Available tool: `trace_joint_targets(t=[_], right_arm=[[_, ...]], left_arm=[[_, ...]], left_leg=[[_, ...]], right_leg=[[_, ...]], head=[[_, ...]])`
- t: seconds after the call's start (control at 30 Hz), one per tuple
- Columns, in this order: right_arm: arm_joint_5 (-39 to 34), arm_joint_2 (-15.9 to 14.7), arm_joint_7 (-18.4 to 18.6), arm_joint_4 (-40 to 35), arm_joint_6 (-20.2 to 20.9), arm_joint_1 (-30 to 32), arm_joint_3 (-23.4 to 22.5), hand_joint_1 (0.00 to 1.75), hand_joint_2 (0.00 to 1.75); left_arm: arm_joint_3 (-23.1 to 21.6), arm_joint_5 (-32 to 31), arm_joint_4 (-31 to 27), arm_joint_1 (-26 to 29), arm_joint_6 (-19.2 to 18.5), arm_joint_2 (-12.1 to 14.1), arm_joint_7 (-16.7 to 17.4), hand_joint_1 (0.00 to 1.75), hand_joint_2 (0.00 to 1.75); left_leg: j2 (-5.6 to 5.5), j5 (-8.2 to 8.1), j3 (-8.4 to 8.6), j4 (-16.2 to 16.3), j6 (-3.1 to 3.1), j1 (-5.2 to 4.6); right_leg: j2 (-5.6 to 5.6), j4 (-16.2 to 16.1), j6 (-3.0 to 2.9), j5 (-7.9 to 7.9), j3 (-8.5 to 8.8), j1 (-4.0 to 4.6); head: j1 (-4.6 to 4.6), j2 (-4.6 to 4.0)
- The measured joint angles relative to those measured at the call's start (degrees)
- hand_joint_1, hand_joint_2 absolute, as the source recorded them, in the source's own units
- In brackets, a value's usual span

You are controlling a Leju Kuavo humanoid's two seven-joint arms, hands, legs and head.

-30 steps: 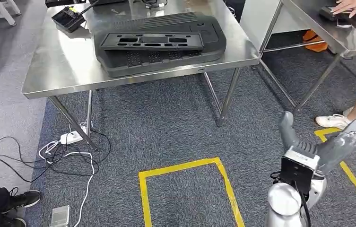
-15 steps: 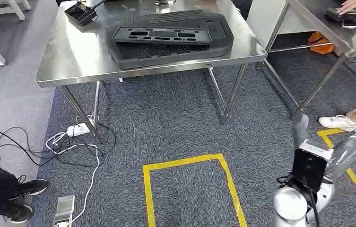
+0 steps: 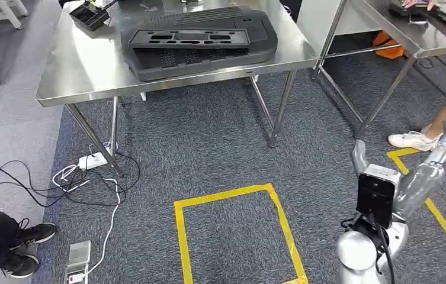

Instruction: Take the parts from the cabinet and place them on the table.

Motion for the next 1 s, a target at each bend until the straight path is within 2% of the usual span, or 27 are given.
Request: trace_joint_targets(t=[0.07, 0.1, 0.13, 0.17, 0.23, 0.27, 0.3, 0.33, 0.37, 0.43, 0.47, 0.5, 0.6, 0.63, 0.67, 0.7, 0.77, 0.8, 0.83, 0.87, 0.93, 0.97, 1.0], right_arm=[[-0.22, -0.28, 0.26, 0.24, 0.0, 0.16, 0.0, 0.0, 1.75], [-0.28, -0.35, 0.26, 0.33, 0.0, 0.31, -0.02, 0.0, 1.75], [-0.31, -0.59, 0.28, 0.39, 0.0, 0.52, -0.09, 0.0, 1.75], [-0.33, -0.83, 0.37, 0.44, 0.0, 0.54, -0.26, 0.0, 1.75], [-0.28, -1.11, 0.59, 0.46, 0.0, 0.6, -0.46, 0.0, 1.75], [-0.22, -1.22, 0.7, 0.5, 0.0, 0.79, -0.46, 0.0, 1.75], [-0.24, -1.31, 0.74, 0.52, 0.0, 1.0, -0.46, 0.0, 1.75], [-0.37, -1.4, 0.74, 0.61, 0.0, 1.14, -0.46, 0.0, 0.0], [-0.61, -1.55, 0.72, 0.66, 0.0, 1.16, -0.46, 0.0, 0.0], [-1.01, -1.79, 0.3, 0.68, 0.0, 1.1, -0.46, 0.0, 0.0], [-1.38, -1.86, 0.02, 0.7, 0.0, 1.06, -0.46, 0.0, 0.0], [-1.82, -1.88, -0.29, 0.7, -0.02, 1.17, -0.46, 0.0, 0.0], [-3.96, -2.14, -1.88, 0.7, -0.02, 1.3, -0.46, 0.0, 0.0], [-4.48, -2.14, -2.45, 0.68, -0.02, 1.27, -0.46, 0.0, 1.75], [-4.76, -2.14, -2.96, 0.66, -0.02, 1.28, -0.46, 0.0, 1.75], [-4.9, -2.16, -3.36, 0.66, -0.02, 1.33, -0.46, 0.0, 1.75], [-4.83, -2.19, -3.83, 0.66, -0.02, 1.39, -0.48, 0.0, 1.75], [-4.74, -2.19, -3.87, 0.66, -0.02, 1.45, -0.46, 0.0, 1.75], [-4.61, -2.19, -3.87, 0.66, -0.02, 1.52, -0.48, 0.0, 1.75], [-4.44, -2.19, -3.85, 0.66, -0.02, 1.59, -0.48, 0.0, 1.75], [-4.09, -2.19, -3.69, 0.66, -0.02, 1.6, -0.46, 0.0, 1.75], [-4.07, -2.19, -3.63, 0.66, -0.02, 1.61, -0.48, 0.0, 1.75], [-4.04, -2.19, -3.63, 0.66, -0.02, 1.64, -0.48, 0.0, 1.75]], left_arm=[[0.0, -0.04, 0.0, 0.23, -0.02, 0.0, 0.0, 0.0, 0.0], [0.0, -0.07, 0.0, 0.25, -0.07, 0.0, 0.02, 0.0, 0.0], [0.0, -0.11, 0.0, 0.07, -0.09, 0.0, 0.02, 0.0, 0.0], [0.0, -0.2, 0.0, -0.04, -0.13, 0.0, 0.02, 0.0, 0.0], [0.0, -0.39, -0.02, -0.02, -0.2, -0.02, 0.02, 0.0, 0.0], [0.0, -0.46, 0.0, 0.03, -0.35, -0.02, 0.02, 0.0, 0.0], [0.0, -0.48, 0.0, 0.07, -0.35, -0.02, 0.02, 0.0, 0.0], [0.0, -0.5, 0.0, 0.06, -0.39, 0.0, 0.02, 0.0, 0.0], [0.0, -0.5, 0.0, 0.06, -0.5, -0.02, 0.02, 0.0, 0.0], [0.0, -0.59, 0.0, 0.06, -0.61, -0.02, 0.02, 0.0, 0.0], [0.0, -0.59, 0.0, 0.04, -0.61, -0.02, 0.02, 0.0, 0.0], [0.0, -0.63, 0.0, -0.02, -0.61, -0.02, 0.02, 0.0, 0.0], [0.0, -0.81, 0.0, -0.02, -0.68, -0.02, -0.02, 0.0, 0.0], [0.0, -0.83, 0.0, -0.02, -0.68, -0.02, -0.02, 0.0, 0.0], [0.0, -0.9, 0.0, 0.02, -0.68, -0.02, -0.02, 0.0, 0.0], [0.0, -0.96, 0.0, 0.01, -0.7, -0.02, -0.07, 0.0, 0.0], [0.0, -1.03, 0.0, 0.03, -0.76, -0.02, -0.07, 0.0, 0.0], [0.0, -1.05, 0.0, 0.04, -0.81, -0.02, -0.07, 0.0, 0.0], [0.0, -1.07, 0.0, 0.05, -0.85, -0.02, -0.07, 0.0, 0.0], [0.0, -1.11, 0.0, 0.07, -0.85, -0.02, -0.07, 0.0, 0.0], [0.0, -1.14, 0.0, 0.0, -0.85, -0.02, -0.09, 0.0, 0.0], [0.0, -1.16, 0.0, -0.1, -0.85, -0.02, -0.09, 0.0, 0.0], [0.0, -1.16, 0.02, -0.23, -0.85, -0.02, -0.09, 0.0, 0.0]], left_leg=[[-0.02, 0.33, -0.31, 0.45, 0.55, -0.22], [0.08, 0.99, -0.59, -0.26, 1.21, 0.1], [0.43, 1.58, -0.81, -0.32, 1.75, 0.29], [0.36, 1.94, -1.41, -0.37, 2.15, 0.23], [0.42, 2.74, -2.68, -0.22, 2.41, 0.07], [0.46, 3.08, -3.34, -0.08, 2.44, -0.01], [0.47, 3.36, -3.98, 0.17, 2.4, -0.05], [0.47, 3.52, -4.52, 0.46, 2.3, -0.04], [0.46, 3.63, -4.95, 0.79, 2.2, -0.04], [0.43, 3.69, -5.48, 1.59, 2.04, 0.0], [0.42, 3.75, -5.71, 1.84, 1.7, -0.22], [0.34, 3.92, -5.81, 2.1, 1.37, -0.33], [0.33, 4.71, -5.9, 1.79, 0.28, -0.22], [0.17, 4.48, -6.29, 2.18, -0.02, -0.2], [0.0, 2.38, -6.91, 3.79, -0.47, -0.11], [-0.01, -0.86, -8.38, 7.62, -0.74, 0.06], [0.0, -5.84, -11.32, 16.62, -1.08, 0.27], [0.0, -7.07, -12.12, 19.77, -1.13, 0.29], [0.0, -6.94, -11.84, 20.27, -1.1, 0.29], [0.0, -5.71, -10.12, 18.18, -0.95, 0.29], [0.0, -1.0, -2.85, 6.55, -0.27, 0.24], [0.0, -0.04, 0.12, 1.25, 0.18, 0.18], [0.15, -0.29, 0.18, 0.32, 0.2, -0.2]], right_leg=[[0.0, -0.17, 0.81, 0.54, -0.03, -0.09], [0.07, 0.04, 1.22, 0.47, -0.17, -0.11], [0.23, 0.96, 1.34, -0.94, -0.64, -0.4], [0.25, 3.08, 1.44, -3.25, -1.58, -0.27], [0.3, 11.93, 1.78, -8.88, -4.76, -0.28], [0.3, 16.32, 1.87, -10.91, -6.06, -0.29], [0.29, 18.43, 1.91, -11.48, -6.29, -0.29], [0.29, 17.47, 1.87, -10.8, -5.14, -0.3], [0.28, 13.76, 1.74, -9.03, -2.39, -0.33], [0.27, 2.22, 1.39, -4.97, 4.83, -0.36], [0.28, -0.31, 1.16, -6.09, 5.91, -0.21], [0.36, -0.43, 0.86, -5.16, 5.57, 0.09], [0.38, -0.13, 0.0, -4.57, 5.1, 0.25], [0.23, -0.59, -0.51, -3.9, 4.83, -0.1], [0.15, -0.61, -0.88, -3.45, 4.34, -0.13], [0.11, -0.57, -1.3, -3.1, 3.73, -0.18], [0.03, -0.45, -1.42, -2.45, 2.72, -0.04], [0.01, -0.34, -1.37, -2.17, 2.21, 0.0], [0.0, -0.21, -1.31, -1.91, 1.78, 0.03], [0.01, -0.13, -1.21, -1.69, 1.46, 0.06], [0.04, -0.05, -0.91, -1.33, 1.22, 0.1], [0.01, -0.04, -0.73, -1.18, 1.24, 0.08], [-0.02, 0.0, -0.49, -0.99, 1.16, 0.33]], head=[[0.0, 0.0], [-0.05, 0.0], [-0.07, 0.0], [0.28, 0.0], [1.01, 0.0], [1.22, 0.0], [1.29, 0.0], [1.42, 0.0], [1.64, 0.0], [2.1, 0.0], [2.45, 0.0], [2.47, 0.0], [1.94, 0.0], [1.94, 0.0], [1.74, 0.0], [0.99, 0.0], [0.5, 0.0], [0.28, 0.0], [0.22, -0.02], [0.13, 0.0], [0.0, 0.0], [-0.07, 0.0], [0.0, 0.0]])
